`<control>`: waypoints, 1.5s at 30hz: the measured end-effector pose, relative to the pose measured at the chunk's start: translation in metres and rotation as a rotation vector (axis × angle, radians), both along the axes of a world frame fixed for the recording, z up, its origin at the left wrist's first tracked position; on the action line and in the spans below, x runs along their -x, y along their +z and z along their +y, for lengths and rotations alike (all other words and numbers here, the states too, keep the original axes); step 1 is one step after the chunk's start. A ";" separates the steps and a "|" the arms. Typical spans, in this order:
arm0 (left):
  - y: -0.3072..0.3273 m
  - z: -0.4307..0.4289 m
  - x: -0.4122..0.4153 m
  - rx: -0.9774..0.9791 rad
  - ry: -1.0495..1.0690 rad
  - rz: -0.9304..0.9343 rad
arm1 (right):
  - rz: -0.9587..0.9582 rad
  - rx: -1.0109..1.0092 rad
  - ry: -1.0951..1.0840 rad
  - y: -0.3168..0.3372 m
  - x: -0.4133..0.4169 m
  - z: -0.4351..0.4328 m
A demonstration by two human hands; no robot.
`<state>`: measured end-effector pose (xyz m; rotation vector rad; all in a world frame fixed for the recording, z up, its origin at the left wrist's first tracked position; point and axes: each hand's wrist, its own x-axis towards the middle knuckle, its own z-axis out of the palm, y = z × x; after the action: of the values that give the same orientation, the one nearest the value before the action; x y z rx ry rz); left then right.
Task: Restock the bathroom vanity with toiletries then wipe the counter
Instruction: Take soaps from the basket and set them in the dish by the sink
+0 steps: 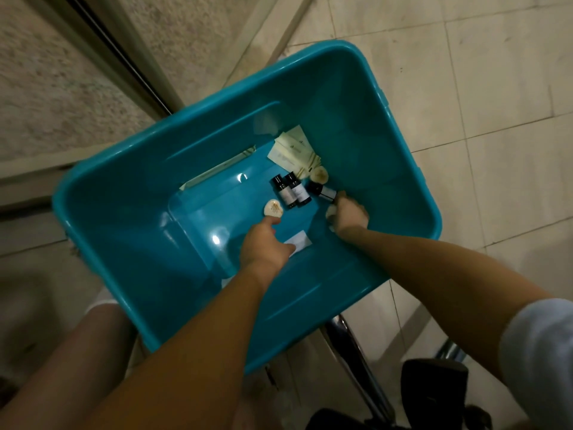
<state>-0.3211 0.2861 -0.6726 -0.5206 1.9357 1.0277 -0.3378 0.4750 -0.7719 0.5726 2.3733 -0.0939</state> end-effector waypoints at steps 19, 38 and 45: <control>0.014 0.002 0.005 -0.121 0.518 -0.128 | -0.309 1.197 -0.596 0.080 0.003 -0.048; 0.015 0.000 0.012 -0.147 0.598 -0.180 | -0.100 0.106 -0.302 -0.011 0.000 -0.012; 0.019 0.001 0.016 -0.153 0.600 -0.159 | -0.073 0.113 -0.263 -0.012 -0.012 -0.025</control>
<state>-0.3374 0.2875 -0.6539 -1.0985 1.5717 1.4415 -0.3260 0.4496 -0.7838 0.8160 2.1956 -0.3161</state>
